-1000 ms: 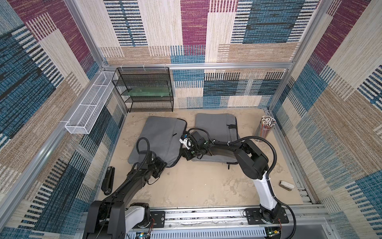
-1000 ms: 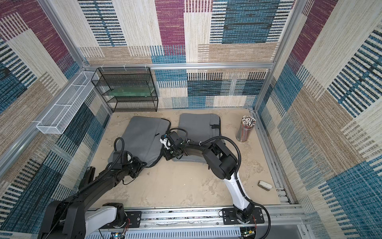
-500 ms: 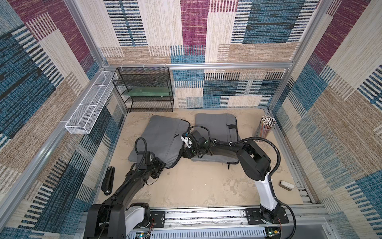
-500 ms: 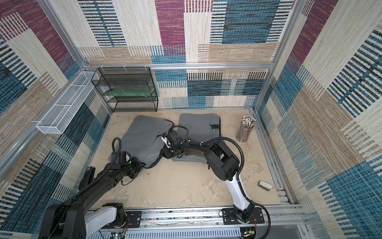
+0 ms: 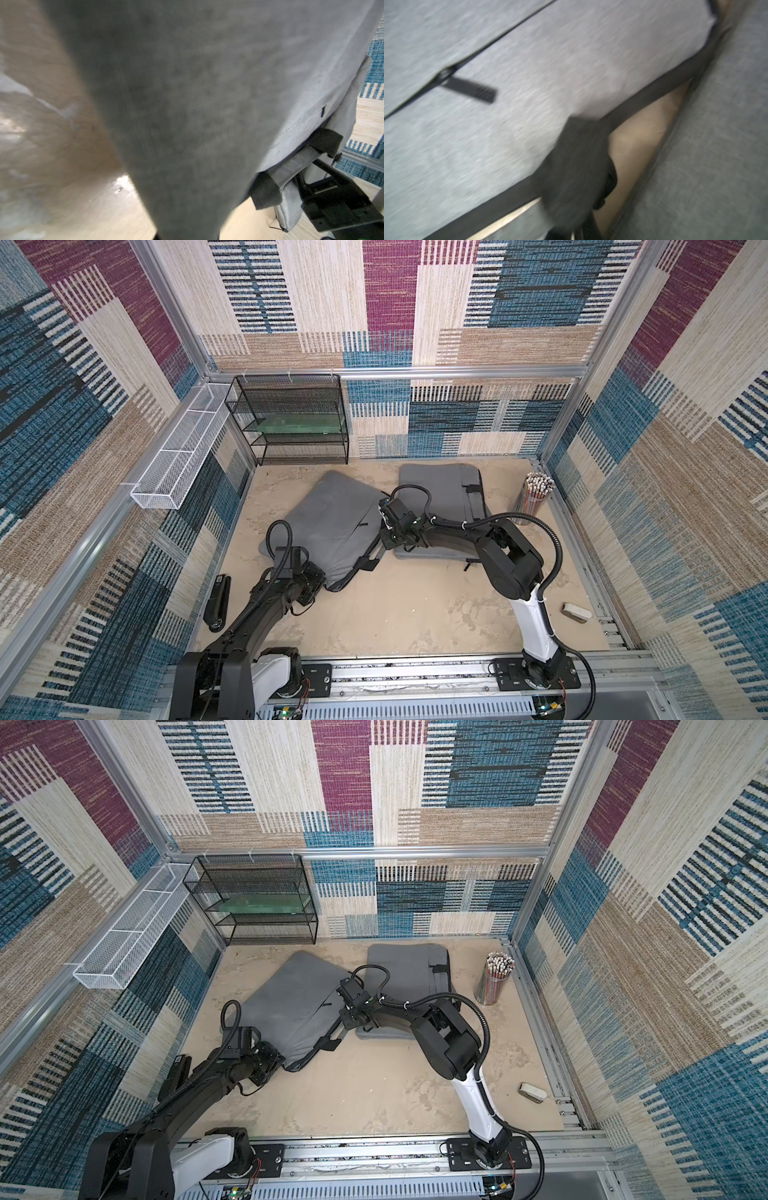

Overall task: Open the zippered laptop bag and take out the laptop
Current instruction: Unzip the zipper on the zippered laptop bag.

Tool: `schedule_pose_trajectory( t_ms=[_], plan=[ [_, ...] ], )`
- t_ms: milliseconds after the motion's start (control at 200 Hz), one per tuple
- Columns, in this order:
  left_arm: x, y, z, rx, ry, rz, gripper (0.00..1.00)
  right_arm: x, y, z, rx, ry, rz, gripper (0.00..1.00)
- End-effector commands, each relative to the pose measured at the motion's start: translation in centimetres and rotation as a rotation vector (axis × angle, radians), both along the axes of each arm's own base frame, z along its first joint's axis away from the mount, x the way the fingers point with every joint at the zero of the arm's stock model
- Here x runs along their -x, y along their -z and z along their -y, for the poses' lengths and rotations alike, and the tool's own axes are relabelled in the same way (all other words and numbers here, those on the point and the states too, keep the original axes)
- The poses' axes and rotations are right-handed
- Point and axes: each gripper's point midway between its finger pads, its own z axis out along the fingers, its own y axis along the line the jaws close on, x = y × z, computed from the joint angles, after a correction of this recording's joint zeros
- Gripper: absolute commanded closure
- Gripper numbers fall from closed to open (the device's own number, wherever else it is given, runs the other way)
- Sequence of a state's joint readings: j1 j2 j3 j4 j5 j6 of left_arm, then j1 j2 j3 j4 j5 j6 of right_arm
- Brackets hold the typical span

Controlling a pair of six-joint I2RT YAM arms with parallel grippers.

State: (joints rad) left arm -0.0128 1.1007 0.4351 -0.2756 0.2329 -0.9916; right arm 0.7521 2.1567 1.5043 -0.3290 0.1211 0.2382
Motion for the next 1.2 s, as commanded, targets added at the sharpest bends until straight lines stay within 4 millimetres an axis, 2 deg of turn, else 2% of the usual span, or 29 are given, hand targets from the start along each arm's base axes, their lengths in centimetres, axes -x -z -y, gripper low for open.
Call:
schedule_pose_trajectory(
  t_ms=[0, 150, 361, 531, 666, 836, 1052, 1112, 1197],
  plan=[
    [0.6, 0.4, -4.4, -0.211, -0.120, -0.042, 1.00, -0.5, 1.1, 4.3, 0.161, 0.115, 0.021, 1.00],
    [0.0, -0.4, -5.7, -0.248, -0.160, -0.015, 1.00, -0.2, 1.2, 4.1, 0.151, 0.093, 0.010, 1.00],
    [-1.0, -1.5, -7.9, -0.299, -0.221, 0.021, 1.00, 0.4, 0.9, 2.6, 0.116, 0.056, 0.007, 1.00],
    [-2.2, -3.8, -10.5, -0.385, -0.266, 0.073, 1.00, 1.2, 1.0, 1.0, 0.100, 0.018, 0.000, 1.00],
    [-2.5, -5.1, -12.6, -0.448, -0.304, 0.085, 1.00, 1.7, 1.1, -0.1, 0.097, -0.002, -0.010, 1.00],
    [-2.2, -5.0, -14.6, -0.472, -0.344, 0.066, 0.99, 2.0, 1.0, -1.5, 0.055, -0.020, -0.041, 1.00],
    [-2.5, -4.2, -15.5, -0.435, -0.334, 0.055, 0.86, 3.1, 1.0, -3.4, 0.012, -0.048, -0.084, 1.00],
    [-2.6, -4.3, -15.3, -0.416, -0.324, 0.065, 0.76, 3.5, 1.2, -3.9, 0.006, -0.061, -0.093, 1.00],
    [-2.7, -4.6, -14.8, -0.395, -0.305, 0.086, 0.57, 4.0, 1.3, -4.6, 0.010, -0.078, -0.095, 1.00]
  ],
)
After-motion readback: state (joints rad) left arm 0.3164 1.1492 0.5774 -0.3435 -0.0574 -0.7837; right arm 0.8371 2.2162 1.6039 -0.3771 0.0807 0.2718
